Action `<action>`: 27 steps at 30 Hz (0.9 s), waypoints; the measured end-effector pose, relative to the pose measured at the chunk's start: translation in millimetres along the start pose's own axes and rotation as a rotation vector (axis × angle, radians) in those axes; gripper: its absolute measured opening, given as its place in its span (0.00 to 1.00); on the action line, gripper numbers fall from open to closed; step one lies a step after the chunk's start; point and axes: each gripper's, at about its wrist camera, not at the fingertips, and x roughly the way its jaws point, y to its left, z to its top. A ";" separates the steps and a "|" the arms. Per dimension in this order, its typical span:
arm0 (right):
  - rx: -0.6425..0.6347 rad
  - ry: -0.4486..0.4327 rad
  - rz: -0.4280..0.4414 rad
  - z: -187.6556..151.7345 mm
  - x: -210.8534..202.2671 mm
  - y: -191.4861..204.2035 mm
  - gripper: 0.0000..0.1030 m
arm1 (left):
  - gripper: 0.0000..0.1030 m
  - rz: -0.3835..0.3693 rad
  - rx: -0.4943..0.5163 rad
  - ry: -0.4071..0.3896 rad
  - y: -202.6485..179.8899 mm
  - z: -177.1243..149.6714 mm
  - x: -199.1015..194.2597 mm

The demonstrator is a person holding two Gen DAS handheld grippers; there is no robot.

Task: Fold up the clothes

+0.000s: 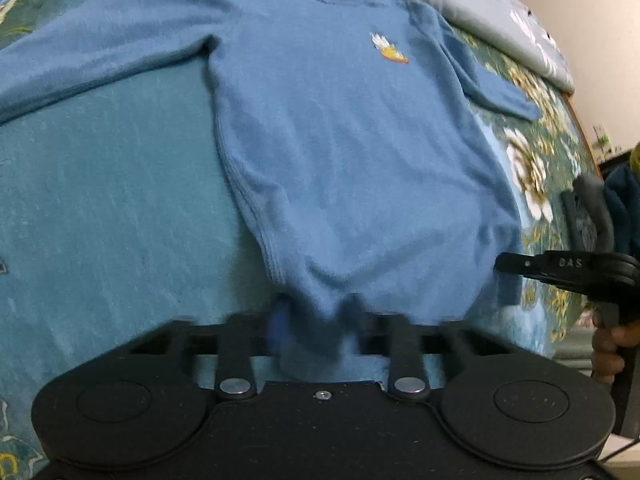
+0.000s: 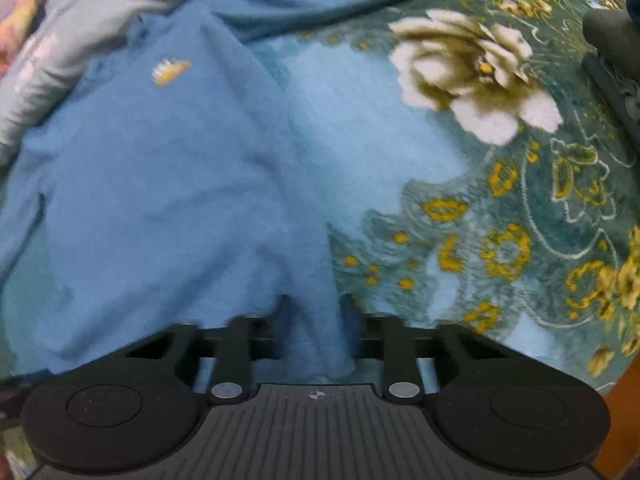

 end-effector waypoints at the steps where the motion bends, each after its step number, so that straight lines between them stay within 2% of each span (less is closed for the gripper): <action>1: -0.028 -0.024 0.006 -0.3 -4.8 7.5 0.05 | 0.11 0.006 -0.008 -0.014 1.8 -1.7 -2.4; 4: -0.125 -0.073 0.054 1.3 -13.8 33.4 0.04 | 0.11 0.017 -0.021 -0.027 7.2 -5.7 -7.0; 7: -0.252 -0.061 0.142 -3.2 -11.5 69.2 0.04 | 0.11 0.024 -0.036 -0.010 13.4 -7.5 -7.2; 10: -0.356 -0.031 0.165 -13.7 2.0 96.0 0.04 | 0.12 0.023 -0.042 0.003 15.8 -7.3 -5.4; 13: -0.377 -0.001 0.148 -17.5 13.3 104.3 0.05 | 0.12 0.021 -0.027 0.019 15.7 -5.7 -2.9; 17: -0.358 -0.035 0.162 -19.2 -5.0 94.9 0.09 | 0.16 0.022 -0.029 0.032 16.9 -3.2 2.9; 22: -0.239 -0.118 0.100 -9.3 -27.4 62.3 0.22 | 0.21 0.023 -0.046 0.042 18.2 -2.5 6.9; 25: -0.118 -0.090 0.074 -4.3 -19.6 40.1 0.28 | 0.24 0.025 -0.045 0.049 18.1 -2.2 9.3; 27: -0.035 -0.050 0.093 -3.5 -10.9 32.9 0.30 | 0.26 0.028 -0.048 0.052 19.2 -2.3 9.6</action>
